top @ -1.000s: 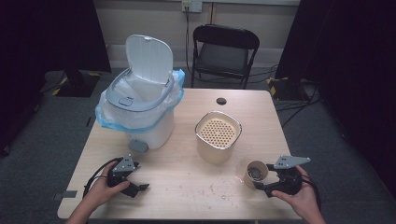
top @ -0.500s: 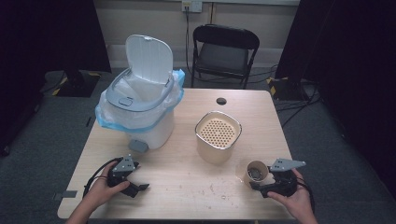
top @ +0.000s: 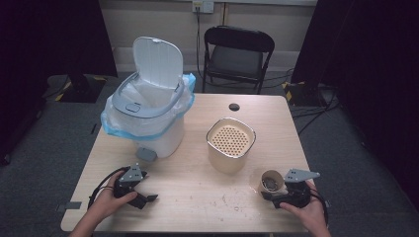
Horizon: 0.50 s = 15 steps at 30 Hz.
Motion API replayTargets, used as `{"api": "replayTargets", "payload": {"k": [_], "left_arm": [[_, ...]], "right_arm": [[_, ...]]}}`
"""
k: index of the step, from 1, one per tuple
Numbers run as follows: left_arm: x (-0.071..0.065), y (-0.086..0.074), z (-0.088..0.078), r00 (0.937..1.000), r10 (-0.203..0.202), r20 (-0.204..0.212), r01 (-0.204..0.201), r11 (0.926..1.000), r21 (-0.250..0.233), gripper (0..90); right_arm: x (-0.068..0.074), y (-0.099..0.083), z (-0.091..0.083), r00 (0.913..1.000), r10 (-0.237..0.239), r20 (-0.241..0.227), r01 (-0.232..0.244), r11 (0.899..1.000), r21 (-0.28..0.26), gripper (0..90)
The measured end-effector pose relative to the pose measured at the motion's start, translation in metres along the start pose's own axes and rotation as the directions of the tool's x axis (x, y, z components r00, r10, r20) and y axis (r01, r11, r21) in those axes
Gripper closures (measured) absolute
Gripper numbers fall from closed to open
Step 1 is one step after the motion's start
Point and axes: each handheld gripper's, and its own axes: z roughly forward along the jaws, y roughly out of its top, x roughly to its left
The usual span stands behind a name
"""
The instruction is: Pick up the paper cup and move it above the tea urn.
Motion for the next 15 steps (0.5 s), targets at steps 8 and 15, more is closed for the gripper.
{"api": "replayTargets", "payload": {"k": [8,15], "left_arm": [[0.0,0.0,0.0,1.0,0.0,0.0,0.0,1.0,0.0,3.7],[0.0,0.0,0.0,1.0,0.0,0.0,0.0,1.0,0.0,3.7]], "right_arm": [[-0.0009,-0.0051,0.0044,1.0,0.003,-0.003,-0.003,1.0,-0.019,24.5],[0.0003,-0.0072,0.0069,1.0,0.006,0.007,-0.006,0.999,-0.035,25.5]]}}
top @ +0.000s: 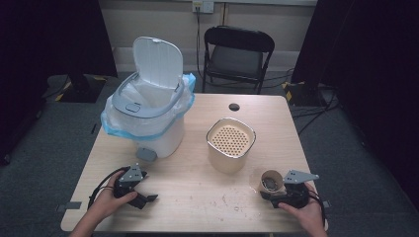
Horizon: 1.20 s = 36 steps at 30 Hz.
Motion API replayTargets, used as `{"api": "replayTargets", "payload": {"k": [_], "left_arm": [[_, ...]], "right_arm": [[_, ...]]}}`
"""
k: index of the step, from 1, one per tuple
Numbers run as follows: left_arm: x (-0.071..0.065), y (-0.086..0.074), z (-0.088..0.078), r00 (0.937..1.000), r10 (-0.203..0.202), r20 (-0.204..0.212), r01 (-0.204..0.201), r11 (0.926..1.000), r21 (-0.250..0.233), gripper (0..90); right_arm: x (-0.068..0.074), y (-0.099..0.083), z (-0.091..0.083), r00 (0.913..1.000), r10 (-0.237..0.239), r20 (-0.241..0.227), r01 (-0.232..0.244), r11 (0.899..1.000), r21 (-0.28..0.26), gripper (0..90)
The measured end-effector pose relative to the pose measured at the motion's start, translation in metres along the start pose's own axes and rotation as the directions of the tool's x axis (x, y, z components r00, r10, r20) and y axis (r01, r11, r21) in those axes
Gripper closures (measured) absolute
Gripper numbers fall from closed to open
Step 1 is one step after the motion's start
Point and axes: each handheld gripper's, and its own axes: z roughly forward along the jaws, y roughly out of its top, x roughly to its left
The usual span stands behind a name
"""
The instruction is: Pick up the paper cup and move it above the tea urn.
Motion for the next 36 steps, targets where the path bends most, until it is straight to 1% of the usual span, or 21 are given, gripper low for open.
{"api": "replayTargets", "payload": {"k": [6,12,17,22,25,27,28,29,30,36], "left_arm": [[0.0,0.0,0.0,1.0,0.0,0.0,0.0,1.0,0.0,3.7],[0.0,0.0,0.0,1.0,0.001,0.0,-0.001,1.0,0.0,3.7],[0.0,0.0,0.0,1.0,0.0,0.0,0.0,1.0,0.0,3.7],[0.0,0.0,0.0,1.0,0.001,0.0,-0.001,1.0,0.0,3.6],[0.0,0.0,0.0,1.0,0.0,0.0,0.0,1.0,0.0,3.6],[0.0,0.0,0.0,1.0,0.0,0.0,0.0,1.0,0.0,3.6],[0.0,0.0,0.0,1.0,0.0,0.0,0.0,1.0,0.0,3.6],[0.0,0.0,0.0,1.0,0.0,0.0,0.0,1.0,0.0,3.6],[0.0,0.0,0.0,1.0,0.001,0.0,-0.001,1.0,0.0,3.6],[0.0,0.0,0.0,1.0,0.0,0.0,0.0,1.0,0.0,3.6]], "right_arm": [[0.001,-0.001,0.0,1.0,0.002,0.005,-0.002,1.0,-0.011,27.9],[0.002,-0.001,-0.001,0.9998,-0.01,0.016,0.011,1.0,-0.015,31.7],[0.002,0.0,-0.001,0.9999,-0.008,0.014,0.008,1.0,-0.016,33.5],[0.002,0.0,-0.002,0.9994,-0.017,0.031,0.017,1.0,-0.017,34.7],[0.003,-0.003,-0.002,0.999,-0.011,0.043,0.012,0.999,-0.033,34.6],[0.002,-0.006,-0.002,0.999,0.009,0.043,-0.007,0.998,-0.062,33.9],[0.002,-0.006,-0.002,0.999,0.009,0.043,-0.007,0.998,-0.062,33.9],[0.002,-0.008,-0.002,0.9988,0.019,0.045,-0.015,0.997,-0.074,33.9],[0.002,-0.01,-0.002,0.9988,0.021,0.045,-0.017,0.996,-0.089,33.5],[0.003,-0.013,0.0,0.9982,0.025,0.054,-0.018,0.993,-0.119,33.3]]}}
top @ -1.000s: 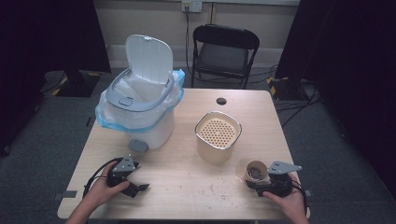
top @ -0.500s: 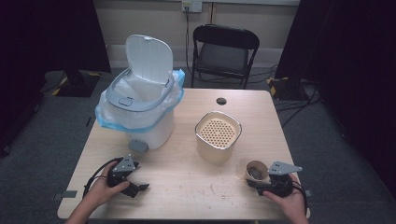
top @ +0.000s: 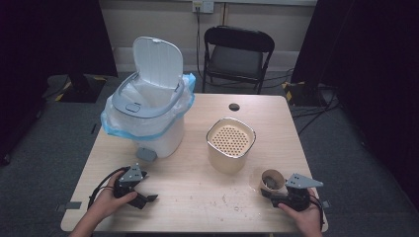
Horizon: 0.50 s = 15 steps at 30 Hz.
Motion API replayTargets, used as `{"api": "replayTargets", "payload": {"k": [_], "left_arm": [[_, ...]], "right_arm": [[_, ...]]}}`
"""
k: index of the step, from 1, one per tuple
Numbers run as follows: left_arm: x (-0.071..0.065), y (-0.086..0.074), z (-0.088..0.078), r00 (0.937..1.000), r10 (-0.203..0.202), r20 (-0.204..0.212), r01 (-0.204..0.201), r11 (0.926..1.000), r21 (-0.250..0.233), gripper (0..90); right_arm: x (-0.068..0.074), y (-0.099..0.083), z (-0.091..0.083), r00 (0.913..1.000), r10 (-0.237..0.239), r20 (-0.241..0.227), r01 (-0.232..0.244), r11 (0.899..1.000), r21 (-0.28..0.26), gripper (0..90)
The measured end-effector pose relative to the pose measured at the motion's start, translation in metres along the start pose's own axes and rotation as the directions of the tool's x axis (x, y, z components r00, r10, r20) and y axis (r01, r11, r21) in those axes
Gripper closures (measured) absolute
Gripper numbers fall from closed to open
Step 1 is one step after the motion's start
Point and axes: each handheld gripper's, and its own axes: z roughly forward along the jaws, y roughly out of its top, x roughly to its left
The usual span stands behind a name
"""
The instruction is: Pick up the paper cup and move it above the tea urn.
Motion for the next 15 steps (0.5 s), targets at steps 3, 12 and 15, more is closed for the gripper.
{"api": "replayTargets", "payload": {"k": [3,12,15], "left_arm": [[0.0,0.0,0.0,1.0,0.0,0.0,0.0,1.0,0.0,3.6],[-0.0002,0.0001,0.0003,1.0,0.002,0.003,-0.002,1.0,0.003,2.6],[-0.0002,0.0002,0.0003,1.0,0.003,0.003,-0.003,1.0,0.003,2.6]], "right_arm": [[-0.0001,-0.001,0.0004,1.0,-0.001,-0.001,0.001,1.0,-0.011,33.2],[0.0,-0.001,0.0002,1.0,0.001,-0.001,-0.001,1.0,-0.011,33.9],[-0.0001,-0.001,0.0002,1.0,0.003,-0.001,-0.003,1.0,-0.012,34.4]]}}
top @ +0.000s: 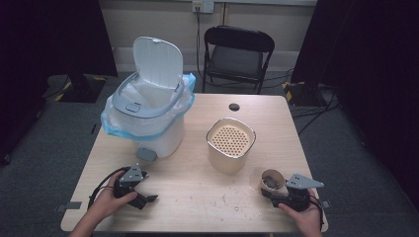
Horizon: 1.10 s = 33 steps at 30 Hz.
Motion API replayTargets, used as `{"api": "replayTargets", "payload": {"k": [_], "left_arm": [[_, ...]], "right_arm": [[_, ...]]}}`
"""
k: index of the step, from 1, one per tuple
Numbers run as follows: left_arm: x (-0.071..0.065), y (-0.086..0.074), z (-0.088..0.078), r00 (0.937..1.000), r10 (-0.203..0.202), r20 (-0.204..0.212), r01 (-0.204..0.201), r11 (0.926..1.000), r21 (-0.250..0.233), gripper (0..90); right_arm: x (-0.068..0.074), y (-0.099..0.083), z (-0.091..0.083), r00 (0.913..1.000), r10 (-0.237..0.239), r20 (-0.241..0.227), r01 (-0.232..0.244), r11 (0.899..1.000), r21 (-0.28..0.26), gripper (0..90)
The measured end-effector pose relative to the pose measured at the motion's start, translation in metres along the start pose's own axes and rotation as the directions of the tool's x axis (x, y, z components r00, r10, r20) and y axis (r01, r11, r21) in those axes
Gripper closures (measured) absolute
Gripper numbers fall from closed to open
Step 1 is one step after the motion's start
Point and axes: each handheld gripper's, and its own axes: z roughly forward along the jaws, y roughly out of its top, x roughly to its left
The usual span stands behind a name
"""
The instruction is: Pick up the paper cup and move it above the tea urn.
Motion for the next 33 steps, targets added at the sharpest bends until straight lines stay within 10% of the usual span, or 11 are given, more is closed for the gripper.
{"api": "replayTargets", "payload": {"k": [33], "left_arm": [[-0.001,0.0,0.001,1.0,-0.004,0.007,0.004,1.0,-0.001,1.4]], "right_arm": [[-0.019,0.048,-0.005,0.9964,0.017,0.083,-0.016,1.0,-0.006,38.3]]}}
